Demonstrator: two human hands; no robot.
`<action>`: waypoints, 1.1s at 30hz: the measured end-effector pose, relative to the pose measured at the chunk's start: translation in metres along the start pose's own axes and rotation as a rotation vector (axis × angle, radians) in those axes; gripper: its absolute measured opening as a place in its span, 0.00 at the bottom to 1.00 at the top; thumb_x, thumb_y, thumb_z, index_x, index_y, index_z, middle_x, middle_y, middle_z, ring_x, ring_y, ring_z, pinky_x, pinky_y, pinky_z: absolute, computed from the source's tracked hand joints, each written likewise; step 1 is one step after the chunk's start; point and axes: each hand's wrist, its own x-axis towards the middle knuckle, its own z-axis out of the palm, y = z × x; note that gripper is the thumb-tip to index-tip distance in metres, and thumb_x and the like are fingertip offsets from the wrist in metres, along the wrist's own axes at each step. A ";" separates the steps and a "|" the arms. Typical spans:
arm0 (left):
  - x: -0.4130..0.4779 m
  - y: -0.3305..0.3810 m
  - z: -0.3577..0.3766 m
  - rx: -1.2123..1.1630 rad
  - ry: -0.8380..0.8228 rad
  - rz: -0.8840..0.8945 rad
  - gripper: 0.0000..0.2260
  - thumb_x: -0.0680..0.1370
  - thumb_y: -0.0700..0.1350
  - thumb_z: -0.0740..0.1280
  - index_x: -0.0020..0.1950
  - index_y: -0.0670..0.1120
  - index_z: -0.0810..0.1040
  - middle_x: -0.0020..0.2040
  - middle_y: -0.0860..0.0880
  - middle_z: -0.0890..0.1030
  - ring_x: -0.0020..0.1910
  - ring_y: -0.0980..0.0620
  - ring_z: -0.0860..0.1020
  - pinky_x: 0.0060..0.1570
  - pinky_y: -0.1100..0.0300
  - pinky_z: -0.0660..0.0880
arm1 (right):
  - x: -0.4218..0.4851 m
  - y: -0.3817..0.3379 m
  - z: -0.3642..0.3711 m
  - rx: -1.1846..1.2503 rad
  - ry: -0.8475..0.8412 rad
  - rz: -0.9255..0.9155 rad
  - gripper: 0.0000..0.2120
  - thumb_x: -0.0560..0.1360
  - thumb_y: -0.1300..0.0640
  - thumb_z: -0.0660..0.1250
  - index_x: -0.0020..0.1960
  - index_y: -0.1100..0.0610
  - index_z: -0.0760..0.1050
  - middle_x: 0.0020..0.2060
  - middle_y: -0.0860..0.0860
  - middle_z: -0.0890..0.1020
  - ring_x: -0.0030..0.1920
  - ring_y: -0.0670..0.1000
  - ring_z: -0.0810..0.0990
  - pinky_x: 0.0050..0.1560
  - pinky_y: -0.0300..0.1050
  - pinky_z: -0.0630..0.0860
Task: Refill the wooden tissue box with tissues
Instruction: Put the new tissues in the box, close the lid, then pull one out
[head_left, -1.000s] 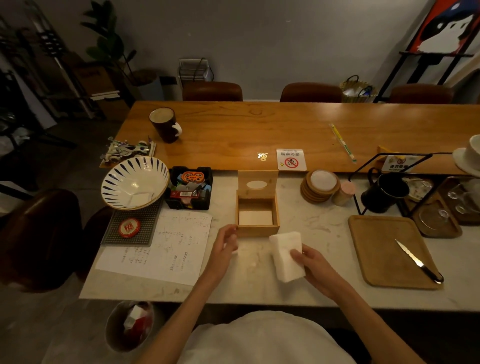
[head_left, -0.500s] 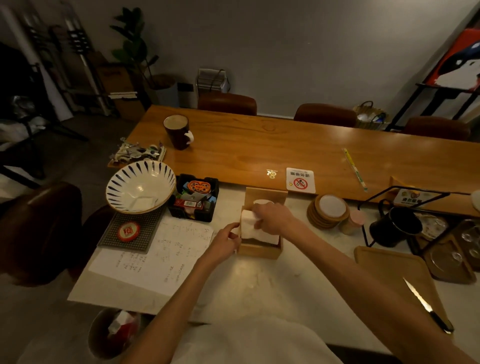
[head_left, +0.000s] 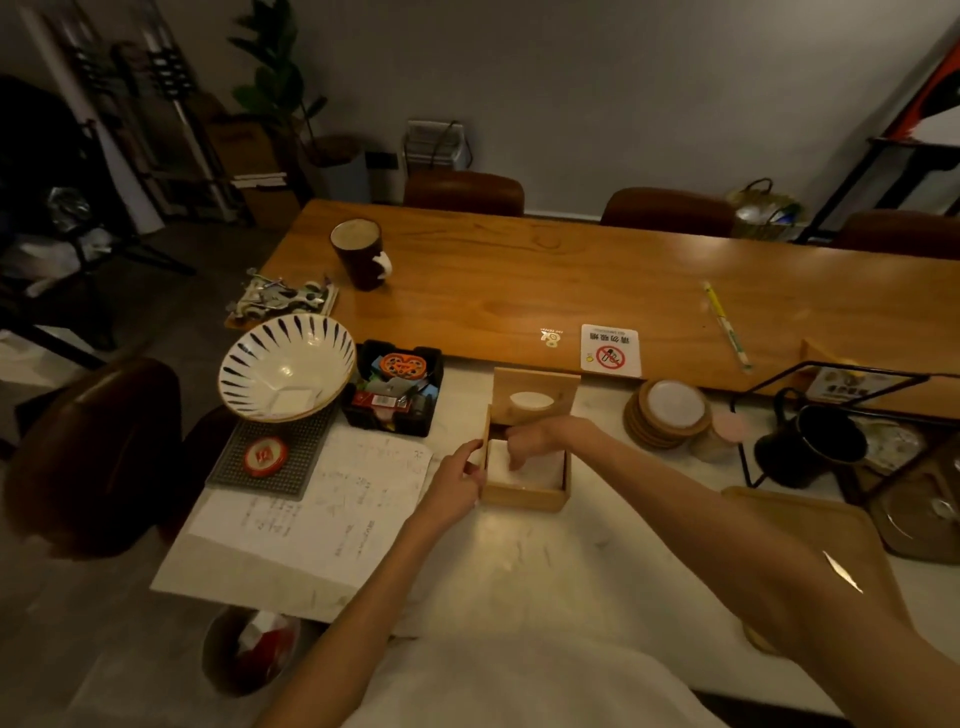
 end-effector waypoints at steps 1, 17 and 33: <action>0.002 -0.002 0.001 0.012 0.007 0.002 0.21 0.81 0.38 0.58 0.73 0.49 0.66 0.52 0.45 0.75 0.46 0.50 0.76 0.47 0.57 0.75 | 0.001 0.001 -0.002 -0.001 -0.005 0.000 0.17 0.79 0.55 0.62 0.65 0.61 0.72 0.63 0.57 0.76 0.60 0.56 0.73 0.61 0.47 0.67; 0.008 -0.008 0.007 0.041 0.032 0.003 0.21 0.81 0.40 0.58 0.73 0.51 0.66 0.58 0.41 0.72 0.53 0.45 0.76 0.49 0.57 0.74 | -0.001 -0.003 0.002 0.032 -0.023 -0.001 0.06 0.79 0.57 0.58 0.48 0.59 0.71 0.45 0.54 0.73 0.47 0.53 0.71 0.51 0.46 0.68; -0.003 0.002 0.013 0.187 0.047 0.000 0.29 0.80 0.37 0.57 0.78 0.52 0.50 0.53 0.44 0.72 0.45 0.51 0.74 0.45 0.60 0.71 | -0.013 0.000 0.035 0.137 0.302 0.034 0.27 0.77 0.65 0.62 0.74 0.53 0.63 0.64 0.56 0.77 0.61 0.57 0.78 0.58 0.49 0.75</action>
